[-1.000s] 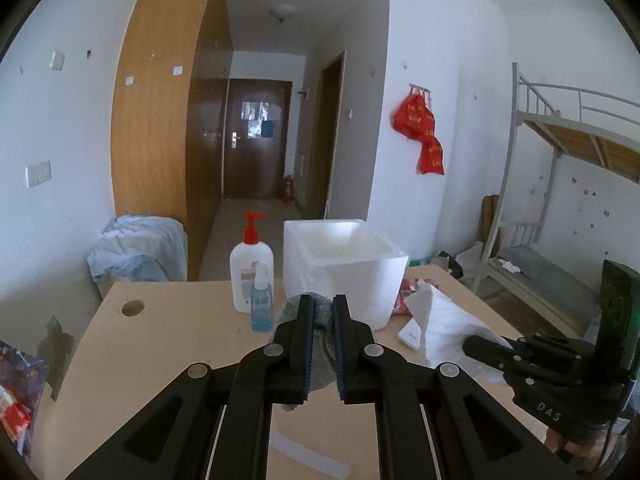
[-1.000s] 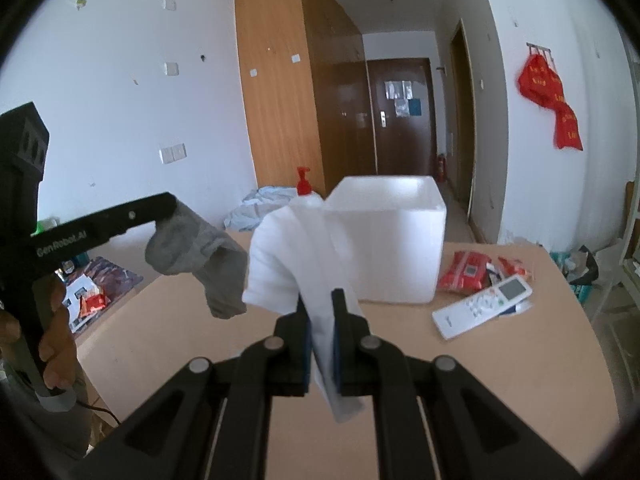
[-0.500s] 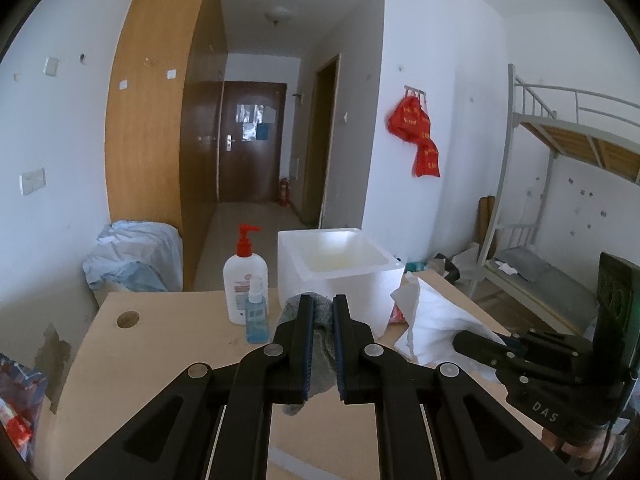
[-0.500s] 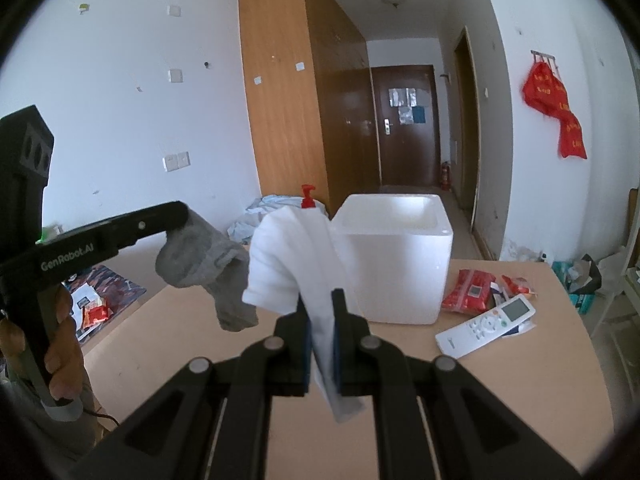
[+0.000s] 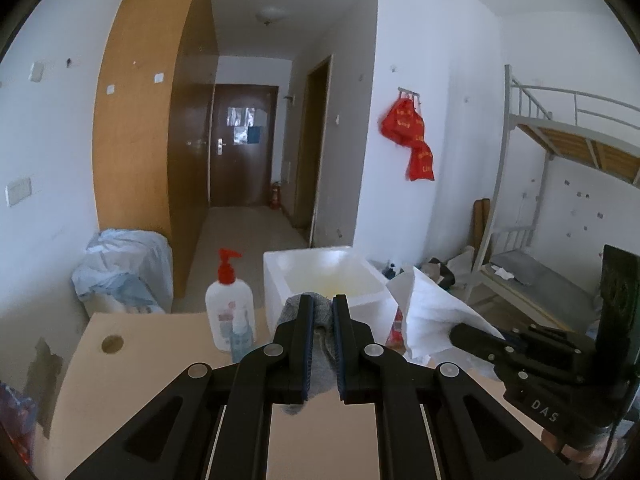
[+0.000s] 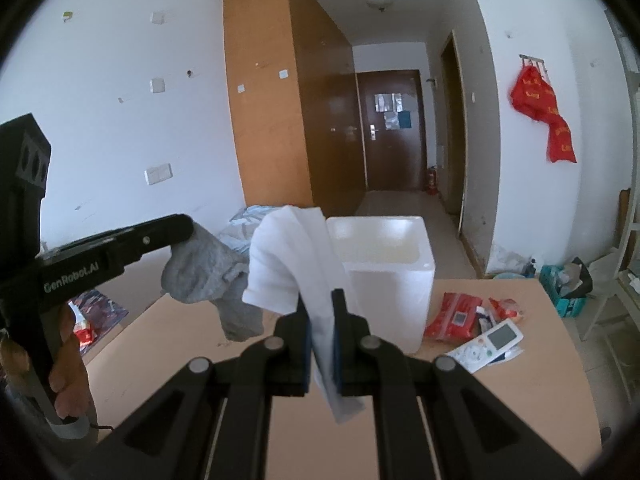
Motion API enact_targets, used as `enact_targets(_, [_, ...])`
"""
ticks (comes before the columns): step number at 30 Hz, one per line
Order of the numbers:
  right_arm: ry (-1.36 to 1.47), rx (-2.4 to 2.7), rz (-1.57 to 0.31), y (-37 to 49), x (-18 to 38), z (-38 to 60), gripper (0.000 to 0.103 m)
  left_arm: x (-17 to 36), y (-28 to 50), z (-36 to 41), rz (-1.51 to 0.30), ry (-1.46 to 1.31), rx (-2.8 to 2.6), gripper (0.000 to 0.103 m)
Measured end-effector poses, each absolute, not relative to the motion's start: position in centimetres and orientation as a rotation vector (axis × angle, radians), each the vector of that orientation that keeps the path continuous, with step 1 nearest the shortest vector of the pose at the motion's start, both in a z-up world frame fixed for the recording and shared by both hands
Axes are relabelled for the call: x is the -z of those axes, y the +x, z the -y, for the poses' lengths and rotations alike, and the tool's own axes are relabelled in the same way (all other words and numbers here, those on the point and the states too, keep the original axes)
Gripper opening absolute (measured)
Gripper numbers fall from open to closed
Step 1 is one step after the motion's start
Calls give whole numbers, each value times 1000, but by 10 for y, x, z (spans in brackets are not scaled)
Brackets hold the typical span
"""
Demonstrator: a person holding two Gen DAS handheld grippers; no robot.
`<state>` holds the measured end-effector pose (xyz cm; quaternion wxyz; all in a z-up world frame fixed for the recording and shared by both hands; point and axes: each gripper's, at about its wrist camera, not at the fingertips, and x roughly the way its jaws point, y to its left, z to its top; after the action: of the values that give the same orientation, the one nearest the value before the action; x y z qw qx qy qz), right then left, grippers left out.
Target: Organize soft objects
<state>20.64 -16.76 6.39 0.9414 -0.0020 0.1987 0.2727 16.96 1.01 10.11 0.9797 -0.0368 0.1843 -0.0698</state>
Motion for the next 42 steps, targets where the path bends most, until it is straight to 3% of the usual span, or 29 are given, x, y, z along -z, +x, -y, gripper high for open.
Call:
enact_targets(19, [-22, -503, -372, 267, -93, 164, 11, -129, 245, 0, -353, -63, 204, 10])
enact_targets(42, [-23, -437, -385, 336, -88, 158, 11, -119, 335, 2, -331, -59, 234, 10])
